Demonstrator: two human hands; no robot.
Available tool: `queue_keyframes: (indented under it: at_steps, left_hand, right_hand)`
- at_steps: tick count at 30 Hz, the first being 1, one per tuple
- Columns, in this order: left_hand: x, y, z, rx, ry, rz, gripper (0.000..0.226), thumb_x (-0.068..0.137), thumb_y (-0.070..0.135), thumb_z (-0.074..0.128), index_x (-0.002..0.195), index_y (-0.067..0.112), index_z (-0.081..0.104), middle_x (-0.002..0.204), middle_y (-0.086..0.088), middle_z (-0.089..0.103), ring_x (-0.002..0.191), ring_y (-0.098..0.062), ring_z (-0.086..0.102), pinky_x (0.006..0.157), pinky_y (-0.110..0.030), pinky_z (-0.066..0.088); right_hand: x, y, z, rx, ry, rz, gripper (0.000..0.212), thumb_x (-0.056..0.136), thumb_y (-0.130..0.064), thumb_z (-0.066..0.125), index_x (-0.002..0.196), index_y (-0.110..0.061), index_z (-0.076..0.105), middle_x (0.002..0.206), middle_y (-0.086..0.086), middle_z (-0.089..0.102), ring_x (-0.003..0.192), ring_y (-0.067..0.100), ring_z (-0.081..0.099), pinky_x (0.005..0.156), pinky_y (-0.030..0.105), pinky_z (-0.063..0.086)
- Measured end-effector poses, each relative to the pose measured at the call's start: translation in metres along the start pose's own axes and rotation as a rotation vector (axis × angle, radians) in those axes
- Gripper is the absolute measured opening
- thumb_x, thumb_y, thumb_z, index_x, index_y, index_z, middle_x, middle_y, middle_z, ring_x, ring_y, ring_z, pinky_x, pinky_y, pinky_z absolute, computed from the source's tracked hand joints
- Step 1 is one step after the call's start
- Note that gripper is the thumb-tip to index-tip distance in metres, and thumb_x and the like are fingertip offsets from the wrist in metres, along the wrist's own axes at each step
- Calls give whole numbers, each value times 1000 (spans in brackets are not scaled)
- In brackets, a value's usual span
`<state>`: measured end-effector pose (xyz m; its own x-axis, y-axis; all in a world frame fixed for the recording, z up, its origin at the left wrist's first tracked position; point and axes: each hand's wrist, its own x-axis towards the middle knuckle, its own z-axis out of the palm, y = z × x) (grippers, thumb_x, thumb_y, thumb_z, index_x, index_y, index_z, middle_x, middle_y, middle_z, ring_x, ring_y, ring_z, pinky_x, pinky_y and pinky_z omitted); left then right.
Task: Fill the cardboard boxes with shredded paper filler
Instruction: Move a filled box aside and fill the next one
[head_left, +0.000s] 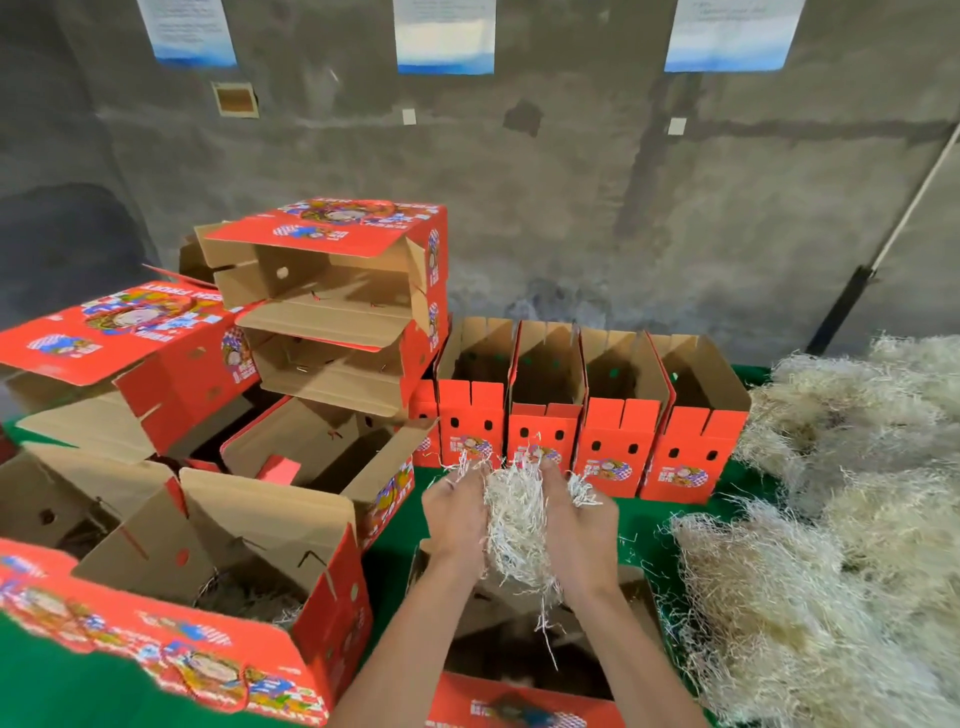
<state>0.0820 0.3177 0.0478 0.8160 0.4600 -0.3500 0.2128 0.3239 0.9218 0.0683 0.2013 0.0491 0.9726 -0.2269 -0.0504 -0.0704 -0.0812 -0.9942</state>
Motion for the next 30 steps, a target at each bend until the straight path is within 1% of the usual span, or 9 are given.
queue_keyframes:
  at_steps: [3,4,5,9,12,14,25,27,30]
  left_hand:
    - [-11,-5,1,-25,-16,-1,20,93,23,61,98,4,61,46,-2,45,58,-11,60,88,-43,53]
    - [-15,-12,0,-27,-22,-23,31,93,24,60,116,2,58,91,-9,52,61,-10,62,73,-34,53]
    - [-17,-17,0,-35,-18,-38,40,94,23,58,124,-1,53,63,18,25,52,-5,55,61,-30,47]
    - [-3,3,2,-33,17,-49,19,96,24,62,95,5,63,53,7,35,43,-5,33,66,-32,48]
    - [5,13,4,-17,45,39,38,94,18,63,65,18,39,58,0,32,40,-5,29,69,-22,47]
    - [-2,-2,2,-20,28,12,35,95,24,64,67,21,44,53,6,33,43,-6,30,79,-23,47]
    - [6,-26,-3,-37,81,39,44,88,24,67,62,12,34,42,3,32,34,-15,26,44,-24,30]
    - [-1,-40,-6,-70,66,14,39,79,35,69,64,15,40,50,-10,38,80,-3,42,48,-28,41]
    - [5,-25,-9,-108,71,69,50,80,26,71,57,26,27,46,3,27,41,-9,21,38,-23,22]
  right_hand:
    - [7,-11,-3,17,22,38,65,88,-62,62,45,-28,28,39,-8,22,36,13,18,37,21,27]
    - [13,-18,-4,26,30,48,63,90,-59,62,47,-25,30,38,-7,22,34,13,19,41,23,31]
    - [16,-23,-5,23,33,47,61,91,-57,61,51,-24,31,38,-7,23,34,13,20,47,26,35]
    - [-4,-10,-1,53,32,30,65,88,-66,60,43,-29,33,40,-8,23,37,15,18,45,23,35]
    - [-12,-3,0,86,47,53,71,86,-65,64,38,-26,28,40,-8,21,37,15,16,36,21,28]
    - [3,-10,-2,93,65,51,63,89,-60,64,47,-27,30,40,-8,21,36,14,17,39,24,27]
    - [5,1,-6,89,51,57,59,88,-64,63,53,-27,32,40,-8,22,37,13,17,39,21,26]
    - [16,-9,-10,66,49,56,53,90,-59,63,64,-26,32,39,-9,24,35,11,19,38,21,29]
    - [6,6,-7,89,13,69,54,87,-63,65,64,-25,36,42,-7,22,39,14,17,40,23,27]
